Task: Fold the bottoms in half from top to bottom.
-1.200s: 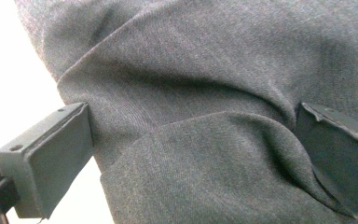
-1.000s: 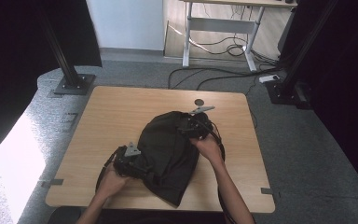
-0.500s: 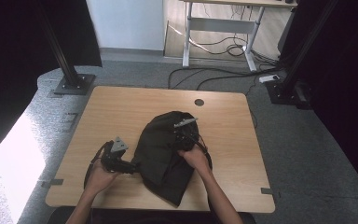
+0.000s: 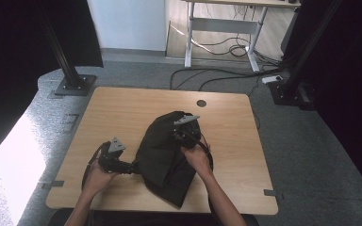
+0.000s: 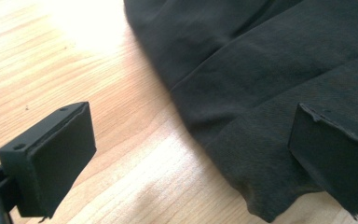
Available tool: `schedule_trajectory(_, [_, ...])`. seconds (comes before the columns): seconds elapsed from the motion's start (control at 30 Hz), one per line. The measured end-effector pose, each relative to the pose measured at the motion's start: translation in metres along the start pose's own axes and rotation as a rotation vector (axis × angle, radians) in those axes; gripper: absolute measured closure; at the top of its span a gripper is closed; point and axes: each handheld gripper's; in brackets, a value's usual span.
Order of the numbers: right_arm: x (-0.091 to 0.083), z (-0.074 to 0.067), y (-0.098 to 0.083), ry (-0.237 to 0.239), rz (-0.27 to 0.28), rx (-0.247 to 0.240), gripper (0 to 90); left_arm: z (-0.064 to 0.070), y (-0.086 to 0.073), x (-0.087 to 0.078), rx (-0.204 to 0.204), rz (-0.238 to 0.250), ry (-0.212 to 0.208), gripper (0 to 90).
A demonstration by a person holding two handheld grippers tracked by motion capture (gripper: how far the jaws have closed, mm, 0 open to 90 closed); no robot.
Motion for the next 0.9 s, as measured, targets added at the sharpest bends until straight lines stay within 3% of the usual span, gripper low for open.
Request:
schedule_trajectory(0.17, [-0.046, 0.004, 0.022, -0.052, 0.035, -0.045, 90.0, 0.000, 0.002, -0.001, -0.005, 0.005, -0.002, 0.5])
schedule_trajectory(0.33, [-0.066, 0.027, 0.006, -0.092, -0.023, 0.004, 90.0, 0.002, 0.004, -0.001, -0.006, 0.010, -0.010, 0.5])
schedule_trajectory(0.5, [-0.051, 0.055, -0.044, -0.111, -0.114, 0.105, 89.9, 0.010, 0.011, 0.002, 0.010, 0.019, -0.029, 0.5])
schedule_trajectory(0.6, [-0.038, 0.066, -0.072, -0.091, -0.141, 0.157, 89.9, 0.018, 0.019, 0.009, 0.029, 0.022, -0.049, 0.6])
schedule_trajectory(0.77, [-0.022, 0.066, -0.094, -0.102, -0.174, 0.146, 89.8, 0.037, 0.027, 0.027, 0.089, -0.002, -0.074, 0.5])
schedule_trajectory(0.9, [-0.020, 0.063, -0.100, -0.103, -0.183, 0.120, 88.8, 0.042, 0.026, 0.041, 0.108, -0.040, -0.084, 0.6])
Point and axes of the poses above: each handheld gripper's, and its own axes: x roughly forward along the jaws, y roughly out of its top, z roughly to its right, and after that the axes turned 12 degrees about z, right-handed
